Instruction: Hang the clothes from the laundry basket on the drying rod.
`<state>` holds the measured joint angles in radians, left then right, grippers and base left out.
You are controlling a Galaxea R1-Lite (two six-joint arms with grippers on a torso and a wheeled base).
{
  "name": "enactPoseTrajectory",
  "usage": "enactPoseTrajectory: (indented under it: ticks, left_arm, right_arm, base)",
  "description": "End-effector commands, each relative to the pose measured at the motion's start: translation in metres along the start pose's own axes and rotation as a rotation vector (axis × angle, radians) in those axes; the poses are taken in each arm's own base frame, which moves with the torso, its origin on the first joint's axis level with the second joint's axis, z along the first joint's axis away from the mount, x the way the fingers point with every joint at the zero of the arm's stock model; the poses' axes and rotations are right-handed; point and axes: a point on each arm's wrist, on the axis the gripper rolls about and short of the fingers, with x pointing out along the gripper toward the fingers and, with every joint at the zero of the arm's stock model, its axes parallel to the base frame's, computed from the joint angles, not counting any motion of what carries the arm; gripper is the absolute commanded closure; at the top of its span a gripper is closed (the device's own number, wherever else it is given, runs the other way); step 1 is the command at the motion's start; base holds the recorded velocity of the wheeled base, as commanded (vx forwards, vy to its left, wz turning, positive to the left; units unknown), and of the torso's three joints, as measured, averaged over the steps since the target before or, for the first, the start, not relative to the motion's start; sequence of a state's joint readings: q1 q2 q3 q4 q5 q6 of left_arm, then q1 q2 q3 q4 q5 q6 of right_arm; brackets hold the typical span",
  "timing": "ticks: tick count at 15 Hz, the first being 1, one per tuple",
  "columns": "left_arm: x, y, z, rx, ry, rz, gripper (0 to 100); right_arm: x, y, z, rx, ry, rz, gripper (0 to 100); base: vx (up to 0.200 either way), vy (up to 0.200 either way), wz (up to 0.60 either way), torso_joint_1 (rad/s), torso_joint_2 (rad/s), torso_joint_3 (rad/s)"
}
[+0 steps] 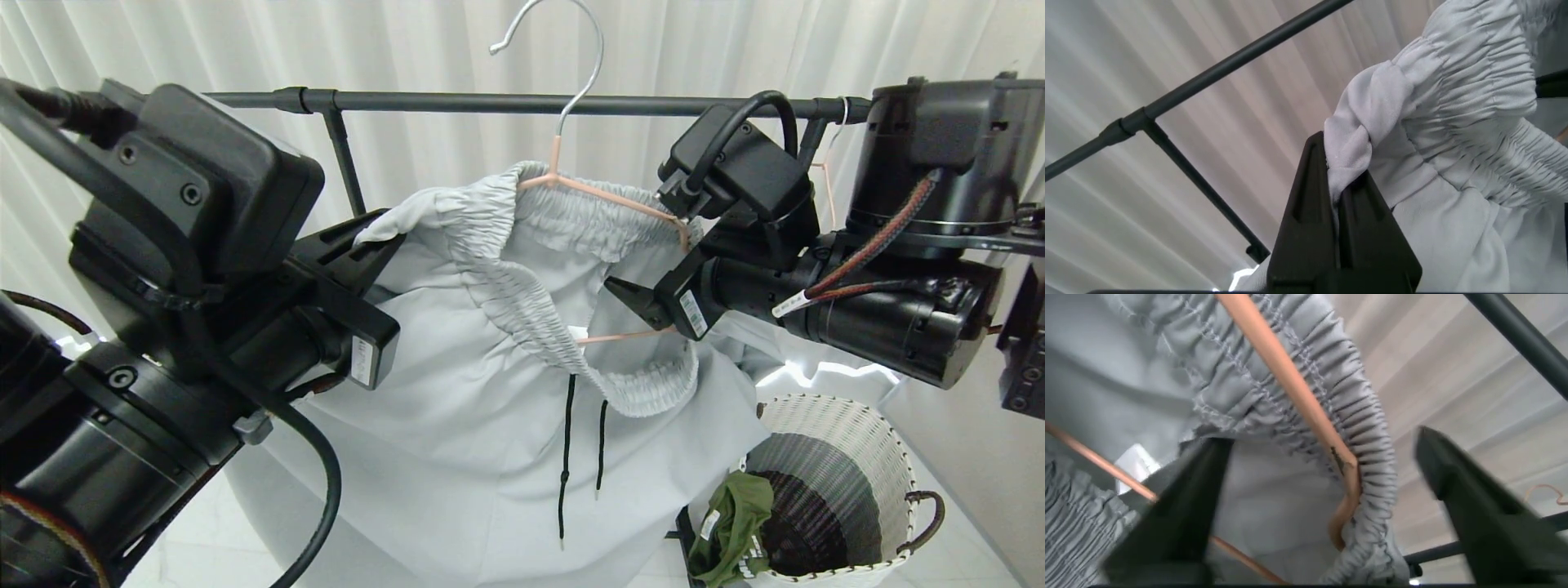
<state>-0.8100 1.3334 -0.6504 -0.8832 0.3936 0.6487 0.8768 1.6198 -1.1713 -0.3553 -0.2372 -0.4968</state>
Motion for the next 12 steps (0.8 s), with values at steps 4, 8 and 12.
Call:
enactPoseTrajectory:
  ticks: [4,8,12]
  left_arm:
    - [-0.0014,0.0013,0.0007,0.0,-0.004,0.004,100]
    - [-0.0012,0.0007,0.0001,-0.001,-0.001,0.002,100]
    - [-0.0021,-0.0003,-0.0013,0.003,-0.007,-0.015,100]
  right_arm:
    - [-0.0003,0.0001,-0.0011,0.001,0.003,-0.002,100]
    - [-0.0003,0.0001,-0.0011,0.002,0.003,-0.002,100]
    - [-0.0003,-0.0001,-0.001,0.003,0.004,-0.006,100]
  base:
    - [0.0,0.0,0.0,0.0,0.0,0.0]
    - [0.0,0.0,0.0,0.0,0.0,0.0]
    - [0.0,0.0,0.0,0.0,0.0,0.0]
